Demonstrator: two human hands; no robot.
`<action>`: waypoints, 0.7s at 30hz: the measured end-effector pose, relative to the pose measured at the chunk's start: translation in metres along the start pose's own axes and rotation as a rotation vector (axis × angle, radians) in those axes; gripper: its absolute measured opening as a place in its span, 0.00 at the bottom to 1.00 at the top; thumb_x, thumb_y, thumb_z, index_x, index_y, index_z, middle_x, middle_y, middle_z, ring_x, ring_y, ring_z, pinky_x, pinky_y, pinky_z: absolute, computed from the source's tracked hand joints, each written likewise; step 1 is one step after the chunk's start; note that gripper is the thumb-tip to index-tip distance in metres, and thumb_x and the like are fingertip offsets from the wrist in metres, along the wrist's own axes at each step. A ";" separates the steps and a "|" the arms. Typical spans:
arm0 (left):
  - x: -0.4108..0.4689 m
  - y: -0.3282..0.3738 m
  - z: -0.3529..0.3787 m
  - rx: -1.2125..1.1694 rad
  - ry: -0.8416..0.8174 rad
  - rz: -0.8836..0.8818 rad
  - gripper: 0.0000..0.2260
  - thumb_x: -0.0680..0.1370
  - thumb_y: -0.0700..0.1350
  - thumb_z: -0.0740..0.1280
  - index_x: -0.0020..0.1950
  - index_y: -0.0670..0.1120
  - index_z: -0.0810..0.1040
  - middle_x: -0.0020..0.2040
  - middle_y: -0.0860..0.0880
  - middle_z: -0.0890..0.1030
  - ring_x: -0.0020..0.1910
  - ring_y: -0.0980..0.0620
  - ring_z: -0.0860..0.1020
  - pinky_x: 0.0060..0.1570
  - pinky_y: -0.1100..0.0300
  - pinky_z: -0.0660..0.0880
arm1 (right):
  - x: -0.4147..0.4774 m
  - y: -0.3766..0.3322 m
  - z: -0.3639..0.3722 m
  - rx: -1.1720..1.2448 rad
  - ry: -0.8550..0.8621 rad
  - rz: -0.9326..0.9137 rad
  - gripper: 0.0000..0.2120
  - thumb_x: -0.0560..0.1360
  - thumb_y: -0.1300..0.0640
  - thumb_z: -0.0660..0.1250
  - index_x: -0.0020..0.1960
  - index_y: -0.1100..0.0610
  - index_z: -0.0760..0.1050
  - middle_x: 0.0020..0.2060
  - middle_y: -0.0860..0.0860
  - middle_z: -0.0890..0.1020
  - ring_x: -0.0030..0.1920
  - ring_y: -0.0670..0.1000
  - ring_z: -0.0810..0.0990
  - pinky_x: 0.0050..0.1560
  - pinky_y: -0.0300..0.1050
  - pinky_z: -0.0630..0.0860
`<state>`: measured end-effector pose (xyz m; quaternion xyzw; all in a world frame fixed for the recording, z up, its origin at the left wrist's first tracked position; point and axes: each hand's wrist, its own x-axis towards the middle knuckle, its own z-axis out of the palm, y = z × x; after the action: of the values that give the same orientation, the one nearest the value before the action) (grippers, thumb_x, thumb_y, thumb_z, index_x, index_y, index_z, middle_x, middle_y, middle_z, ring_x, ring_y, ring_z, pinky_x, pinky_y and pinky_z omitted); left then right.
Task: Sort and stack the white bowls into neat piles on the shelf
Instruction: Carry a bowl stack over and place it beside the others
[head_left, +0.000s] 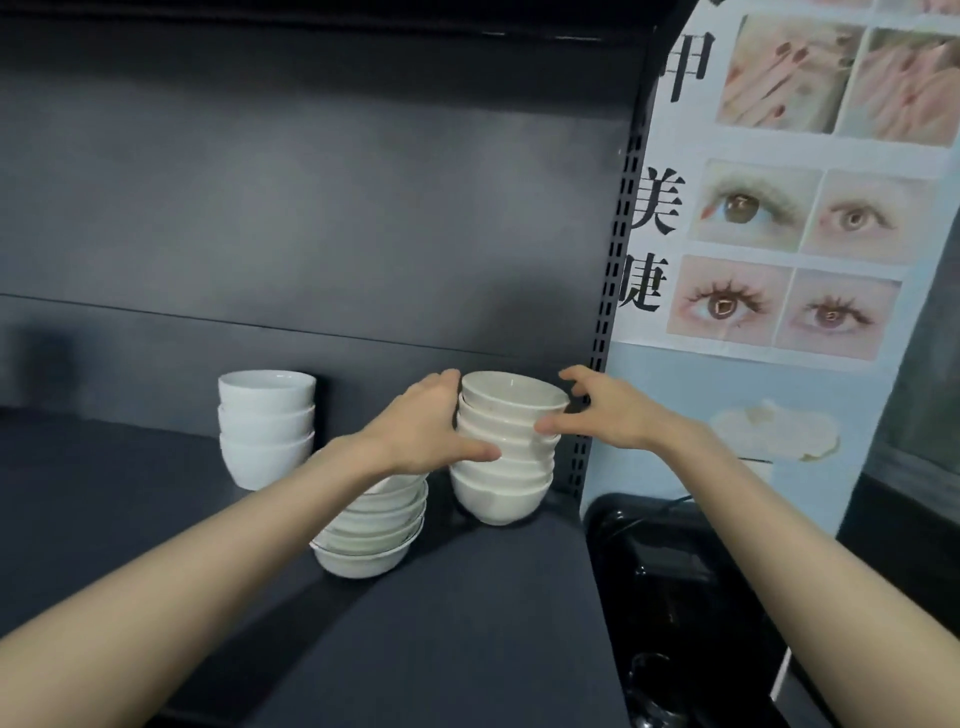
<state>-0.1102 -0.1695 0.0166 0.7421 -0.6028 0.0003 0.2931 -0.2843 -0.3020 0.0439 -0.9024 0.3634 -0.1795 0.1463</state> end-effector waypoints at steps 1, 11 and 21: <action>-0.001 0.002 0.004 -0.030 0.012 -0.009 0.36 0.70 0.55 0.74 0.69 0.39 0.63 0.70 0.43 0.68 0.68 0.47 0.67 0.63 0.58 0.65 | 0.002 0.004 0.002 0.023 0.002 -0.003 0.41 0.71 0.44 0.72 0.76 0.57 0.57 0.70 0.57 0.70 0.67 0.56 0.72 0.61 0.43 0.67; -0.005 0.006 0.059 -0.318 0.158 -0.033 0.34 0.64 0.53 0.78 0.65 0.51 0.66 0.62 0.52 0.73 0.62 0.53 0.71 0.57 0.62 0.68 | 0.024 0.033 0.021 0.169 -0.037 -0.051 0.49 0.67 0.36 0.71 0.77 0.55 0.52 0.69 0.53 0.71 0.68 0.54 0.70 0.62 0.44 0.67; -0.004 0.012 0.121 -0.429 0.297 -0.273 0.38 0.66 0.48 0.78 0.69 0.46 0.60 0.61 0.56 0.65 0.64 0.57 0.65 0.56 0.64 0.62 | 0.048 0.068 0.040 0.491 -0.134 -0.115 0.48 0.66 0.39 0.73 0.77 0.51 0.52 0.67 0.48 0.72 0.64 0.50 0.73 0.58 0.54 0.77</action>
<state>-0.1647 -0.2203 -0.0798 0.7293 -0.4340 -0.0580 0.5258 -0.2758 -0.3777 -0.0080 -0.8689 0.2463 -0.2102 0.3743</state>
